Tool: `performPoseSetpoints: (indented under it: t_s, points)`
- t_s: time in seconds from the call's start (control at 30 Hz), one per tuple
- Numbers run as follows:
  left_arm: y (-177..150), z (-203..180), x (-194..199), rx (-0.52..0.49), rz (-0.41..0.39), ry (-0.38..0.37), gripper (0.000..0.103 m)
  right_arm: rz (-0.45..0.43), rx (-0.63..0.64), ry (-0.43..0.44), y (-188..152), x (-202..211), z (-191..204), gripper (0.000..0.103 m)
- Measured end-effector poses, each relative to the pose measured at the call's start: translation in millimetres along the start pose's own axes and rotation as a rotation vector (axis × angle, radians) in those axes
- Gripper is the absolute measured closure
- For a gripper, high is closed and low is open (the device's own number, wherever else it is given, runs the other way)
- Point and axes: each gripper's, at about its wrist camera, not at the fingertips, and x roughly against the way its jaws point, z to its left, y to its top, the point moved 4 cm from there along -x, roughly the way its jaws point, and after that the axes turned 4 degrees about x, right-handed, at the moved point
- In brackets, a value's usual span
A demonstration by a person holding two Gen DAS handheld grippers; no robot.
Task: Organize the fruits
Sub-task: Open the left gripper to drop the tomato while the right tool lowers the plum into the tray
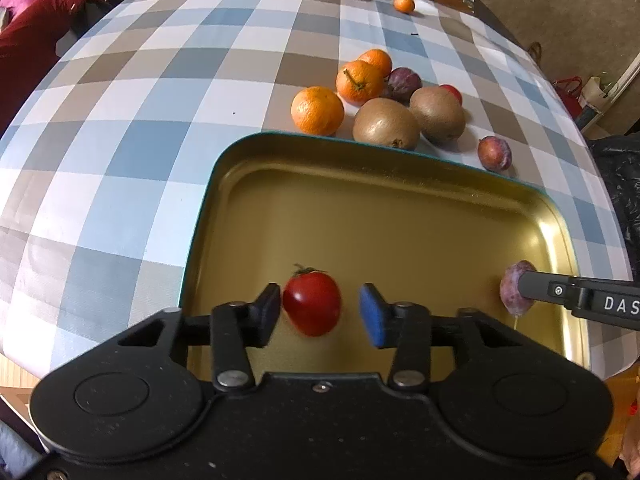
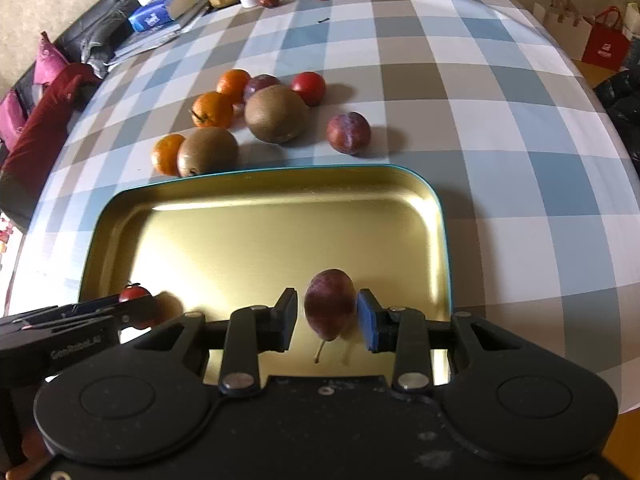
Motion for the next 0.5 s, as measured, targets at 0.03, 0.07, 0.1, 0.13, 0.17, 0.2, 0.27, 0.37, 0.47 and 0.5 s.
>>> performPoseSetpoints:
  t_s: [0.03,0.07,0.1,0.13,0.17,0.2,0.27,0.37,0.47,0.5]
  points:
    - [0,0,1,-0.002,-0.005,0.004,0.049,-0.005,0.002,0.004,0,2,0,0.067]
    - [0,-1,2,-0.007,-0.012,0.011,0.049,-0.011,0.004,0.002,1,4,0,0.067]
    - [0,-1,3,-0.011,-0.018,0.016,0.049,-0.018,0.007,-0.004,1,6,1,0.067]
    - [0,-2,4,-0.016,-0.024,0.020,0.049,-0.028,0.017,-0.017,1,8,1,0.067]
    - [0,-3,5,-0.020,-0.029,0.023,0.049,-0.037,0.035,-0.036,1,10,3,0.067]
    - [0,-4,6,-0.025,-0.033,0.025,0.048,-0.039,0.054,-0.055,1,11,5,0.067]
    - [0,-5,8,-0.033,-0.039,0.026,0.048,-0.033,0.087,-0.088,0,12,7,0.067]
    - [0,-6,10,-0.041,-0.051,0.033,0.047,-0.027,0.117,-0.116,-1,12,11,0.067]
    - [2,-7,14,-0.047,-0.070,0.047,0.042,-0.022,0.137,-0.126,-1,13,14,0.067]
    - [2,-7,16,-0.049,-0.078,0.053,0.041,-0.024,0.147,-0.130,-1,14,15,0.067]
